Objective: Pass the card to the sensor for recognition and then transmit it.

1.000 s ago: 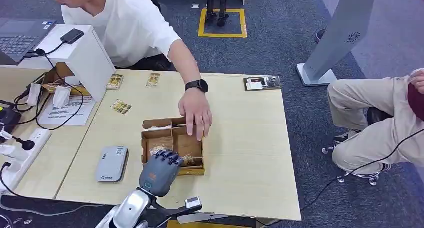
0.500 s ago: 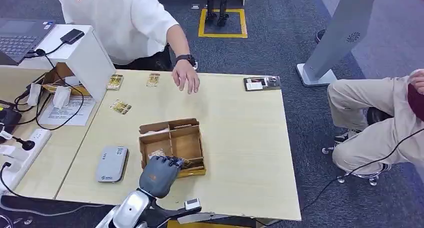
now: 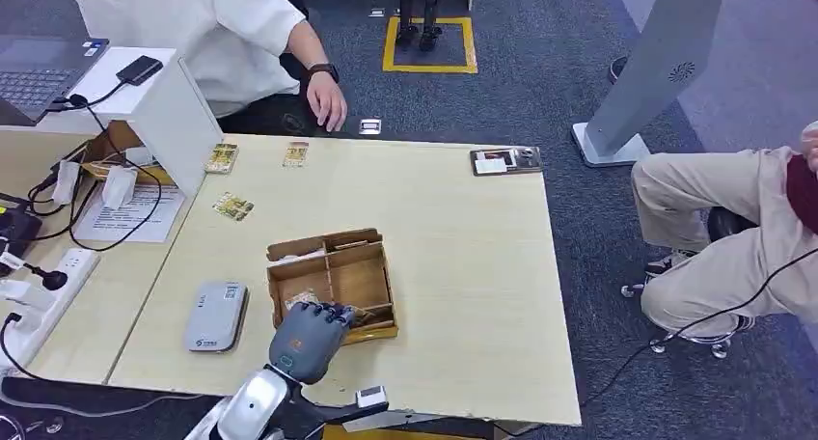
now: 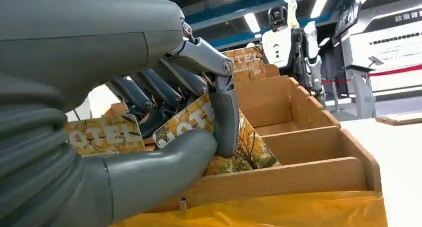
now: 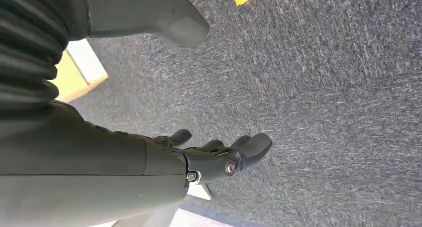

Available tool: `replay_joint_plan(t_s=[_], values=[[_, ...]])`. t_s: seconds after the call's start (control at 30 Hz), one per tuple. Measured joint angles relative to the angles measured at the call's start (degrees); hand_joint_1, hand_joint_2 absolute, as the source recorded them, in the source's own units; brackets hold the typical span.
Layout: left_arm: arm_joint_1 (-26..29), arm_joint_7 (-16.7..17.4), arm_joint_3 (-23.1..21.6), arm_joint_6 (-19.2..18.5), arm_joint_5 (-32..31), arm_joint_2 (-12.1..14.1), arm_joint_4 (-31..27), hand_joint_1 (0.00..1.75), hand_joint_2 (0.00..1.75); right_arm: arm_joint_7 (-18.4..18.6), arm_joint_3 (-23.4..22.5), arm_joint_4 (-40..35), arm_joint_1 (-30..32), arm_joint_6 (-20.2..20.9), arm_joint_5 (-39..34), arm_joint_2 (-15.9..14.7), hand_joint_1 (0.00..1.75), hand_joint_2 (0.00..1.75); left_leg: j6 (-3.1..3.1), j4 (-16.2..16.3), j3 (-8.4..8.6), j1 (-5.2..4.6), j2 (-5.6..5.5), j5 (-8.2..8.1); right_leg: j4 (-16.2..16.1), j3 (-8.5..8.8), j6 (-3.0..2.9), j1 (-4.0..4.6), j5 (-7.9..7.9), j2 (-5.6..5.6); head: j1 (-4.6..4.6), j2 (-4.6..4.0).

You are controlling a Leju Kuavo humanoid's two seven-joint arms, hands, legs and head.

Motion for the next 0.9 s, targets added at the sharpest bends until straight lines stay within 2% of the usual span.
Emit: replay_joint_plan(t_s=[0.27, 0.4, 0.6, 0.67, 0.77, 0.9], values=[[0.1, 0.0, 0.0, 0.5, 0.1, 0.0, 0.0, 1.75, 1.75, 0.0, 0.6, 0.0, 0.0, 0.0, 0.0, 0.0, 0.0, 1.75, 0.0, 0.0, 0.0, 0.0, 0.0, 0.0, 0.0, 0.0, 0.0, 0.0, 0.0, 0.0, 0.0, 0.02], [0.3, -0.1, 0.0, 5.1, 0.6, -0.1, -0.4, 1.75, 1.75, 0.0, 0.9, 0.0, 0.0, 0.0, 0.0, 0.0, 0.0, 1.75, 0.0, 0.0, -0.01, 0.0, 0.0, 0.0, 0.0, 0.0, 0.0, 0.0, 0.0, 0.0, 0.0, 0.0], [0.7, -3.1, 0.0, 12.0, 4.0, -0.6, -3.3, 1.75, 1.75, -0.1, 1.2, 0.0, 0.0, 0.0, -0.2, 0.0, 0.0, 1.75, 0.0, 0.0, -0.01, 0.0, 0.0, 0.0, 0.0, 0.0, 0.0, 0.0, 0.0, -0.01, 0.0, 0.0], [1.0, -5.2, 0.0, 14.6, 7.5, -0.9, -4.5, 1.75, 1.75, -0.2, 1.3, 0.0, 0.0, 0.0, -0.2, 0.0, 0.0, 1.75, 0.0, 0.0, -0.01, 0.0, 0.0, 0.0, 0.0, 0.0, 0.0, 0.0, 0.0, 0.0, 0.0, 0.0], [1.7, -9.6, 0.0, 15.9, 14.3, -1.5, -7.5, 1.75, 1.75, -0.3, 1.6, 0.0, 0.0, 0.0, -0.3, 0.0, 0.0, 1.75, 0.0, 0.0, -0.02, 0.0, -0.01, 0.0, 0.0, 0.0, 0.0, 0.0, 0.0, -0.01, 0.0, 0.0], [4.0, -20.9, 2.5, 16.1, 26.4, -3.9, -11.8, 1.75, 1.75, -0.7, 1.8, 0.0, 0.0, 0.0, -0.2, 0.0, 0.0, 1.75, 0.0, 0.0, -0.02, 0.0, -0.01, 0.0, 0.0, 0.0, 0.0, 0.0, 0.0, -0.01, 0.02, 0.02]])
